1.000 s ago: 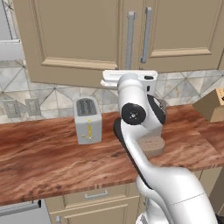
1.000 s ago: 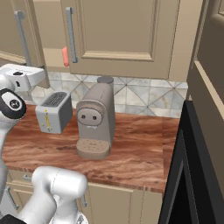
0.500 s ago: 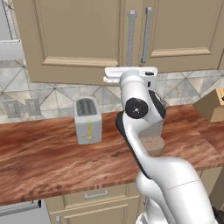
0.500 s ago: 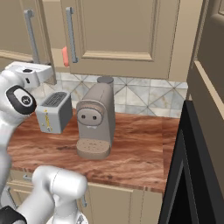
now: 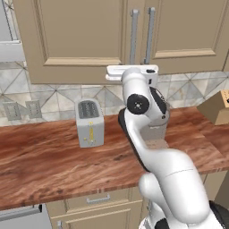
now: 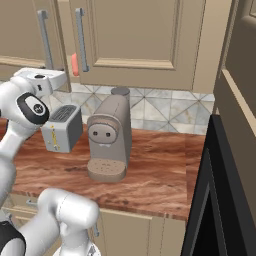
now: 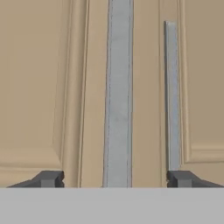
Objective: Pick up the bar soap and sponge from the sink, and place them back in the cabinet, and close the cabinet doors.
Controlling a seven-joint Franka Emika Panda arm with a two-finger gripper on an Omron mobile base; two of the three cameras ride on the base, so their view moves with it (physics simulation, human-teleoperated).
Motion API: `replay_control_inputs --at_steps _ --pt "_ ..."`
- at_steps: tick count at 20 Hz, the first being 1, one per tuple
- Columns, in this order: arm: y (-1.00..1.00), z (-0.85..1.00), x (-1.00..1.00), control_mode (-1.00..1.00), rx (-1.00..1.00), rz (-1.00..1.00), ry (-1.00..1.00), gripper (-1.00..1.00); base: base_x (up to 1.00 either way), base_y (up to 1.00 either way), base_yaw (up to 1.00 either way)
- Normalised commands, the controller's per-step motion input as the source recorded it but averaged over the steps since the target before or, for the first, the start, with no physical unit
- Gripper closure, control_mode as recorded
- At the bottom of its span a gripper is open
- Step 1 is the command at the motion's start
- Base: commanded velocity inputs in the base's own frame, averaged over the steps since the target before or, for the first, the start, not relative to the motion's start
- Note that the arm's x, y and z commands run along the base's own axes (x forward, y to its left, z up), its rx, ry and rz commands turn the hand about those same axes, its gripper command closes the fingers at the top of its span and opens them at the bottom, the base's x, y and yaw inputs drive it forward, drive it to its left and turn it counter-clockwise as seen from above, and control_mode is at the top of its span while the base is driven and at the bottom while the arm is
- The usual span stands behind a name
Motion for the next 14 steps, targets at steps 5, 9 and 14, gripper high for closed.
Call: replay_control_inputs --at_steps 5,9,14 --pt "0.00 0.00 0.30 -1.00 0.00 0.00 0.00 -1.00 0.00 0.00 0.00" --pt "0.00 0.00 0.27 -1.00 0.00 0.00 0.00 -1.00 0.00 0.00 0.00" --pt "0.00 0.00 0.24 -1.00 0.00 0.00 0.00 -1.00 0.00 0.00 0.00"
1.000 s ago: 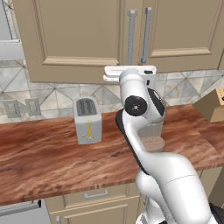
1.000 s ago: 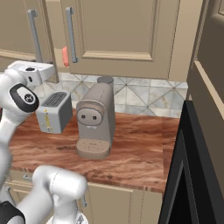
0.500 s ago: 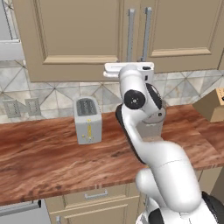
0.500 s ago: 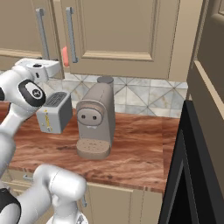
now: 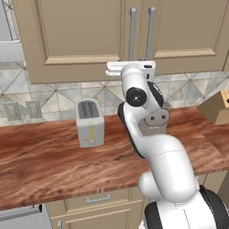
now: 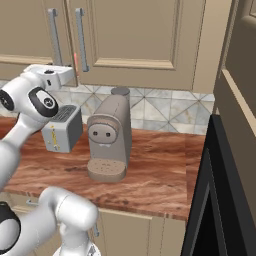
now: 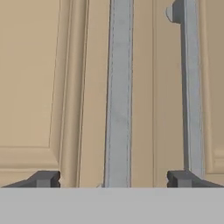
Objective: Pick up the bar soap and sponge from the sink, and place them back in the cabinet, and close the cabinet doors.
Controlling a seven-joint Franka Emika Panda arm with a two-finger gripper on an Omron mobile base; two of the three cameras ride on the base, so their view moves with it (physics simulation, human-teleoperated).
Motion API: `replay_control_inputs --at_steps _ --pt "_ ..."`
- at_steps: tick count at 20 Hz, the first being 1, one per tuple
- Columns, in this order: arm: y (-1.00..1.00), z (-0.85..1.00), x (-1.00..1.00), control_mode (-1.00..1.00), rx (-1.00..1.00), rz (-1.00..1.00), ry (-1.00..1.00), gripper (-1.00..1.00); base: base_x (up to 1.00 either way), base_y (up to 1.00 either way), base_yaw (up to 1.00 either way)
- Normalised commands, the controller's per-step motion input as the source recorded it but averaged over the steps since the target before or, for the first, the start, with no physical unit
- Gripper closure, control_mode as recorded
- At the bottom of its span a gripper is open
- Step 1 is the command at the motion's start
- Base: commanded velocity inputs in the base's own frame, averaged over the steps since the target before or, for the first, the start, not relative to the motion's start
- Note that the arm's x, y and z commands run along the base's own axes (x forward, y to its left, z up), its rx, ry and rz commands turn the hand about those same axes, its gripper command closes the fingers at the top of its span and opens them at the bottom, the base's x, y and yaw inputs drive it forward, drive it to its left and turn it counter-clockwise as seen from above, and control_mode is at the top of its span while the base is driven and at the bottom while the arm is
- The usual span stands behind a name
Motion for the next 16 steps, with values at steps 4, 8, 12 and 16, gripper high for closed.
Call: replay_control_inputs --at_steps 4,8,12,16 --pt "0.00 0.00 0.26 -1.00 0.00 0.00 0.00 -1.00 0.00 0.00 0.00" --pt "0.00 0.00 0.30 -1.00 0.00 0.00 0.00 -1.00 0.00 0.00 0.00" --pt "0.00 -0.01 0.29 -1.00 0.00 0.00 0.00 -1.00 0.00 0.00 0.00" --pt "0.00 0.00 0.22 -1.00 0.00 0.00 0.00 -1.00 0.00 0.00 0.00"
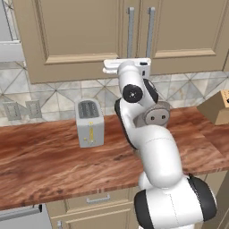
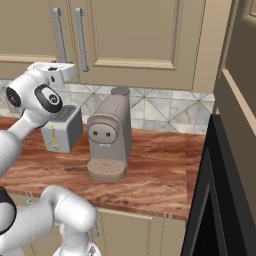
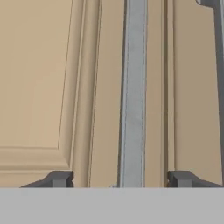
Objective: Pick up the bar soap and sponge from the sink, and place them back in the cabinet, and close the cabinet doors.
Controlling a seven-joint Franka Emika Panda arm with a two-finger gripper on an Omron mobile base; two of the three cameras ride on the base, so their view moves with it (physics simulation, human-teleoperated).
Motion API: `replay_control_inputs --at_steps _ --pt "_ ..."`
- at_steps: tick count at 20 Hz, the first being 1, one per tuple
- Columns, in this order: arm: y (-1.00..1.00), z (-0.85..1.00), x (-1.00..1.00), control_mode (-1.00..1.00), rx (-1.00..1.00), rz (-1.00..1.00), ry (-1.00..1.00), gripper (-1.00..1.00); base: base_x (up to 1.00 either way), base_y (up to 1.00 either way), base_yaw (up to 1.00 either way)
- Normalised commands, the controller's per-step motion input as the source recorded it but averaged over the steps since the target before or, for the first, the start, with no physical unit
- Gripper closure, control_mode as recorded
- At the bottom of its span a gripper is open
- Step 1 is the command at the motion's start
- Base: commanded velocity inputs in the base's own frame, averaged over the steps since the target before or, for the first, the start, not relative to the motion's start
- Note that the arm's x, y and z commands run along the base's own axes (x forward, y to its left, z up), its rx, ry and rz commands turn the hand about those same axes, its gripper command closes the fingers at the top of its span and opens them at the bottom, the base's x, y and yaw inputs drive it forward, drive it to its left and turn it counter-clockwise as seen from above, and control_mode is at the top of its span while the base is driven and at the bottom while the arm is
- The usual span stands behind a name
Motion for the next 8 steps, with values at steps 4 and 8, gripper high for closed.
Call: replay_control_inputs --at_steps 4,8 --pt "0.00 0.00 0.22 -1.00 0.00 0.00 0.00 -1.00 0.00 0.00 0.00" --pt "0.00 0.00 0.20 -1.00 0.00 0.00 0.00 -1.00 0.00 0.00 0.00"
